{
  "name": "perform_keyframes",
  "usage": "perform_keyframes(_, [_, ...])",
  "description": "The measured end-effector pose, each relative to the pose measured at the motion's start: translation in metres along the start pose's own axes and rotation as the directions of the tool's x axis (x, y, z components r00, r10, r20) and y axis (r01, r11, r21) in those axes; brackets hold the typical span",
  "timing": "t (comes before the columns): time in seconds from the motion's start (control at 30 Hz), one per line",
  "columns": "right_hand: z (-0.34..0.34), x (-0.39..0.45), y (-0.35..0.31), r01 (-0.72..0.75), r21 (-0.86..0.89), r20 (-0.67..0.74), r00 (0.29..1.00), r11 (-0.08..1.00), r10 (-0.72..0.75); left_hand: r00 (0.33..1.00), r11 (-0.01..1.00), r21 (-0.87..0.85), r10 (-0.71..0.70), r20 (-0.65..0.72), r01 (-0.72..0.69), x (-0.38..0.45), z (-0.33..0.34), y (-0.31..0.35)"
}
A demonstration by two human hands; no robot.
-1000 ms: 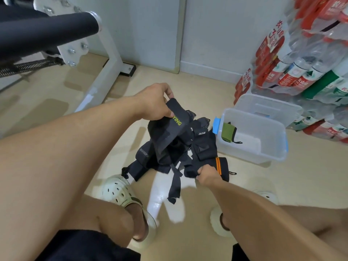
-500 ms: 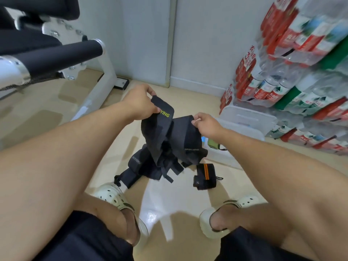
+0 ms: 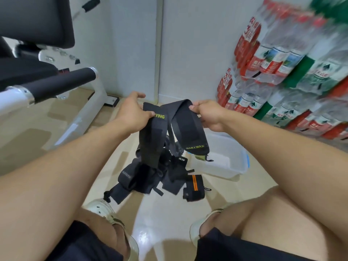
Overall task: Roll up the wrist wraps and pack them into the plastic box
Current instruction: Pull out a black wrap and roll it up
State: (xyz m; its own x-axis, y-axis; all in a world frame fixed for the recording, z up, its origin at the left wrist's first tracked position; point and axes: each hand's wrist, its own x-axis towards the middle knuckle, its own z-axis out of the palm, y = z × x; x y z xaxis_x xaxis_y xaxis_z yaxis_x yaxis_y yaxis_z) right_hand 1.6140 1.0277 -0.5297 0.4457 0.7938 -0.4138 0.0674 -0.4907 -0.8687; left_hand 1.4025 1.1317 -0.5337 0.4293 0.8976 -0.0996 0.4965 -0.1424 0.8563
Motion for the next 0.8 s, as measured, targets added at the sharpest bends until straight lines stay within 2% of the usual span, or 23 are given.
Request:
perform_keyframes(0.13, [0.001,0.006,0.004,0.017,-0.084,0.012,1.000,0.996,-0.016,0.999,1.000,0.026,0.010,-0.034,-0.009,0.001,0.002,0.001])
perform_keyframes(0.23, [0.002,0.007,0.001,0.103,-0.238,0.053,0.994,0.966,-0.093,0.995,1.000,0.015,0.021,-0.099,-0.019,0.006,0.000,0.001])
perform_keyframes(0.3, [0.000,0.003,-0.002,0.223,-0.459,0.132,0.974,0.860,-0.182,0.992,1.000,0.007,0.022,-0.122,-0.022,0.007,-0.002,0.001])
perform_keyframes(0.37, [-0.002,-0.001,-0.005,0.353,-0.644,0.298,0.933,0.679,-0.202,0.993,1.000,0.019,0.017,-0.120,-0.014,0.010,-0.002,-0.002])
perform_keyframes(0.43, [0.000,-0.003,-0.006,0.440,-0.687,0.405,0.893,0.578,-0.198,0.996,0.999,0.040,0.018,-0.092,-0.014,0.011,-0.001,-0.004])
perform_keyframes(0.5, [0.006,-0.007,-0.009,0.472,-0.657,0.424,0.876,0.588,-0.230,0.998,0.998,0.062,0.022,-0.057,-0.018,0.011,0.002,-0.006])
perform_keyframes(0.57, [0.011,-0.012,-0.012,0.476,-0.592,0.389,0.876,0.651,-0.286,1.000,0.999,0.050,0.010,0.011,-0.011,0.006,0.006,-0.004])
perform_keyframes(0.7, [0.014,-0.012,-0.018,0.431,-0.593,0.227,0.900,0.680,-0.373,0.982,0.993,-0.113,-0.001,0.190,0.023,0.002,0.012,0.000])
perform_keyframes(0.8, [0.011,-0.010,-0.020,0.368,-0.626,0.186,0.927,0.688,-0.326,0.966,0.971,-0.238,0.052,0.255,0.011,0.001,0.011,0.005])
